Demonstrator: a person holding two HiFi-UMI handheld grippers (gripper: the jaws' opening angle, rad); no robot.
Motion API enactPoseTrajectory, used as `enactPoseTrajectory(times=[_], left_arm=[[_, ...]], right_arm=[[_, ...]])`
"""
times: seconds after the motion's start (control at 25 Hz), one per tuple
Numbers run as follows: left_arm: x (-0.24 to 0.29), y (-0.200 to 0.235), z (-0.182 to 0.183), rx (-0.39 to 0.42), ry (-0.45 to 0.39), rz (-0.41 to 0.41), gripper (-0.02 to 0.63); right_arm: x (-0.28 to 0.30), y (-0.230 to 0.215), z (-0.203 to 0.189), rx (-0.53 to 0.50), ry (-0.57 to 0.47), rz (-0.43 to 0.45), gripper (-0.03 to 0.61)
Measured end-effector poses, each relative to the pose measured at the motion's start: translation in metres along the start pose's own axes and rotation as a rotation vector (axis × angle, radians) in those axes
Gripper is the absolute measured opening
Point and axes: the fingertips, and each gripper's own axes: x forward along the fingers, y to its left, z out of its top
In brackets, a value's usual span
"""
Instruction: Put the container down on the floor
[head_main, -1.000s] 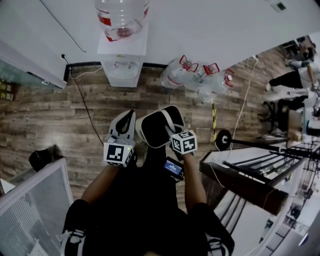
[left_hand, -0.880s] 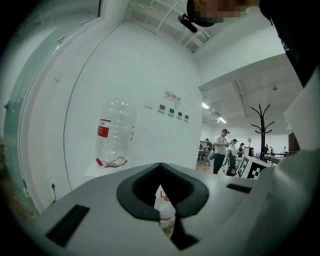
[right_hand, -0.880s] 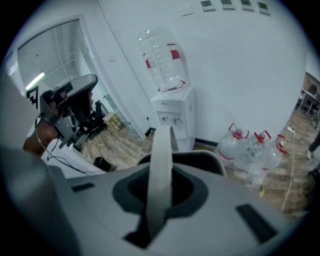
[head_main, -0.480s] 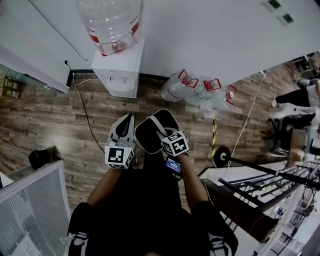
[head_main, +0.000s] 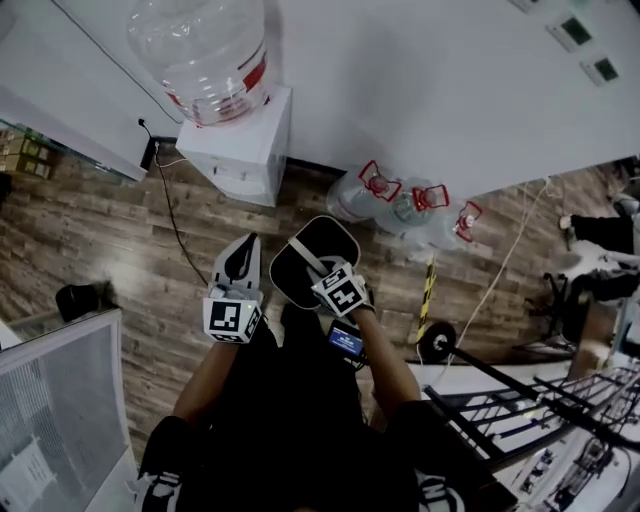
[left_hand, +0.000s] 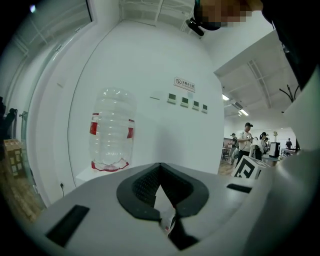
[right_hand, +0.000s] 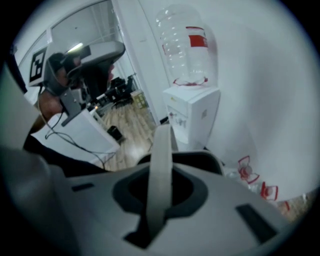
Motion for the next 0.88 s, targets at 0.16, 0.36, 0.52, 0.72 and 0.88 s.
enactPoseTrajectory(times=[0.16,0.36,0.52,0.72,0.88], left_arm=[[0.025,0.0,-0.013,0.006,0.02,0.006,0.023],[0.058,0.002,-0.034,0.009,0.033,-0.037,0.023],[0.086,0.012,-0.05,0.011,0.055,-0.1,0.023],[0.12,0.017,-0.059,0.015,0.091,-0.174,0.023],[0.141,0.028,-0.069,0.011,0.09,-0.186,0.023]], right_arm=[[0.015,-0.027,0.0,-0.076,0.024,0.023,0.055],[0.047,-0.06,-0.015,-0.168,0.085,0.034,0.055],[0.076,-0.077,-0.025,-0.196,0.14,0.051,0.055],[0.109,-0.091,-0.037,-0.227,0.172,0.056,0.055],[0.136,-0.102,-0.045,-0.244,0.187,0.065,0.055]])
